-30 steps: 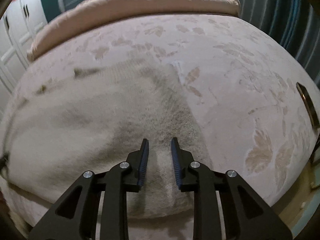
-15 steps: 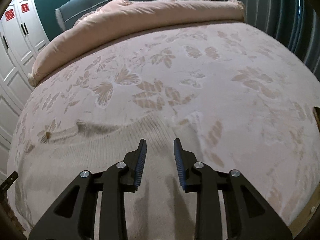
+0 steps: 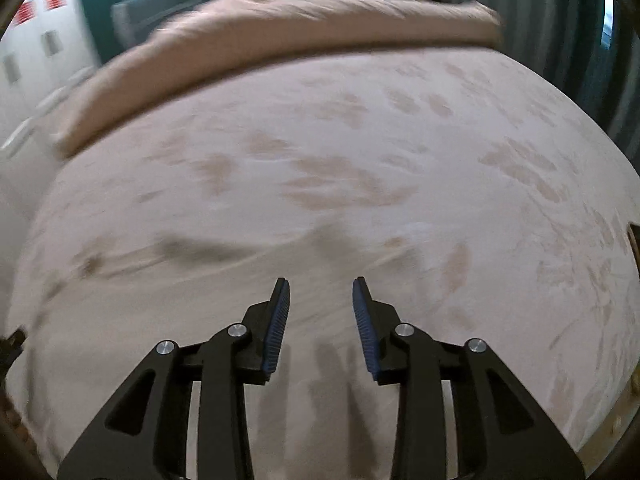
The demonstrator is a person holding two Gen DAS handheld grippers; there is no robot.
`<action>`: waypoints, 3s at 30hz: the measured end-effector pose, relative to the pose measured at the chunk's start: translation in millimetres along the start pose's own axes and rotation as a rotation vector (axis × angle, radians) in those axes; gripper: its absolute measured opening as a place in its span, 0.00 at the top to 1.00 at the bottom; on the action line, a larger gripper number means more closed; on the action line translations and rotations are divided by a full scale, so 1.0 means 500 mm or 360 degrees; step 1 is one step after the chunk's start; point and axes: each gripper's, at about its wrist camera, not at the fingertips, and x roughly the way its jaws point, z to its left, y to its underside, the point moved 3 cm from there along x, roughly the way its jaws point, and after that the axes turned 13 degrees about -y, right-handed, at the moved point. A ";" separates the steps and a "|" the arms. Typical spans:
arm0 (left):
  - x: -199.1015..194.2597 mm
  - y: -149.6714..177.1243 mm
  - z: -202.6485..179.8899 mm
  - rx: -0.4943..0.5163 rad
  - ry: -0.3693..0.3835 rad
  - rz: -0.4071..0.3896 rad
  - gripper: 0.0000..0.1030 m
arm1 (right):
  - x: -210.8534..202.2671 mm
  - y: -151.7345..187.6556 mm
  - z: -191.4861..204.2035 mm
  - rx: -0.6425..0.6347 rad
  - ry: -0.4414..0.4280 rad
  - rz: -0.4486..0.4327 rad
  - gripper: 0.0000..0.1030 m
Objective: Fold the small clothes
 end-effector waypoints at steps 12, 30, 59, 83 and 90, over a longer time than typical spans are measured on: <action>-0.011 0.179 0.113 -0.0274 0.0089 0.0223 0.34 | 0.130 0.144 0.267 -0.0261 -0.0249 0.0421 0.68; -0.152 0.078 0.001 -0.0166 0.0523 -0.0018 0.80 | 0.144 0.164 0.275 -0.0409 -0.0171 0.0301 0.63; -0.183 0.336 -0.561 0.0882 0.0645 0.0040 0.74 | -0.165 0.160 -0.152 0.0327 -0.0475 0.0014 0.55; -0.134 0.308 -0.308 0.0788 0.0282 0.0039 0.56 | -0.182 -0.006 0.017 0.0227 -0.0928 -0.0015 0.86; -0.109 0.337 -0.347 0.0831 0.0307 0.0098 0.58 | -0.077 0.131 -0.204 0.0453 -0.0474 0.0216 0.85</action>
